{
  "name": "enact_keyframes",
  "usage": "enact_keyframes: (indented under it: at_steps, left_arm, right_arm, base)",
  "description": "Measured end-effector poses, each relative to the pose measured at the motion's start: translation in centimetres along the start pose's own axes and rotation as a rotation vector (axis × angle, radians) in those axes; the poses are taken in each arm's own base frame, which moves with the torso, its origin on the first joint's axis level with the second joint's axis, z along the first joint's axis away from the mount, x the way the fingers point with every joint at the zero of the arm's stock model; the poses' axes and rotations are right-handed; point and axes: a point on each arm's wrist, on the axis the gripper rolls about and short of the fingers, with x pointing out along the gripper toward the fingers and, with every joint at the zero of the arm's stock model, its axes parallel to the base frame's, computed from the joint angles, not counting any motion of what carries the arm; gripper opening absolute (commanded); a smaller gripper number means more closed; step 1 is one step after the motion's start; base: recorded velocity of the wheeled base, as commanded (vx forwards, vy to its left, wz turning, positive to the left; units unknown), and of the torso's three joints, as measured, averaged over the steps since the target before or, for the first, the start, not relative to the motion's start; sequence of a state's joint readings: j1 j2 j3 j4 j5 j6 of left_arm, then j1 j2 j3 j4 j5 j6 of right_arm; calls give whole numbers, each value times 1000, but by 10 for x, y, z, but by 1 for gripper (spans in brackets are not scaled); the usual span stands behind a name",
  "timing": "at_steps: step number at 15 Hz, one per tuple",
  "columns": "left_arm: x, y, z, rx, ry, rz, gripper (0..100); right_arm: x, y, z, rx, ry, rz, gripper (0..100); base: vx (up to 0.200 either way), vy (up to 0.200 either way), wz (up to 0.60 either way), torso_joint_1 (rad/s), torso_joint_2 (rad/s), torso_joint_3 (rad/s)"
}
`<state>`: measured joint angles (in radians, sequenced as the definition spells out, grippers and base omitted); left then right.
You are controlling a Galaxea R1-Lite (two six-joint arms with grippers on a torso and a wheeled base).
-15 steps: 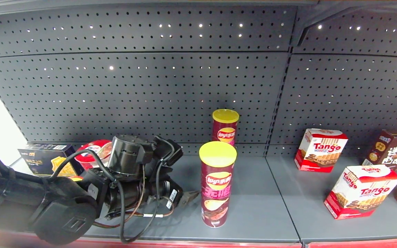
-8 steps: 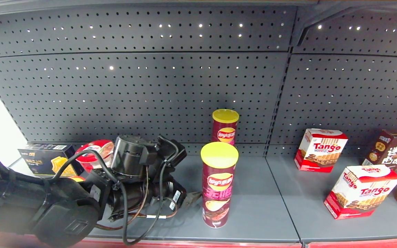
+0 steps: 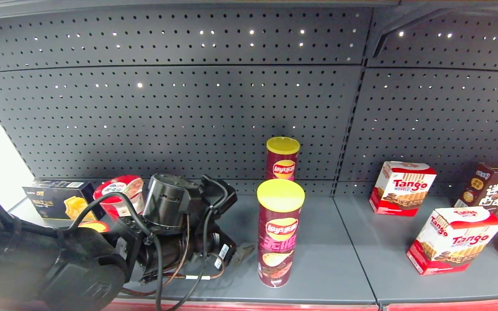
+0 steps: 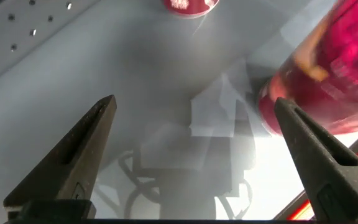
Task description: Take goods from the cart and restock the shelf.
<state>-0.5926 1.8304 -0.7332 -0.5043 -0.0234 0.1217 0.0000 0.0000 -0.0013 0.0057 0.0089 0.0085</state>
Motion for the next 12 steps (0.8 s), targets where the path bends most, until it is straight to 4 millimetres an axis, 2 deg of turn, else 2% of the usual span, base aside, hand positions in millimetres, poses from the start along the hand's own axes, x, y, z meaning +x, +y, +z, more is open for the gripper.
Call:
enact_keyframes:
  at_steps: [3,12]
  left_arm:
    - [-1,-1,-5,1,19,-3,100]
    - [-2,-10,-1,18,7,-24,100]
  right_arm:
    - [0,0,0,-1,0,0,100]
    - [0,0,0,0,0,0,100]
  base:
    - [0,0,0,0,0,0]
    - [0,0,0,0,0,0]
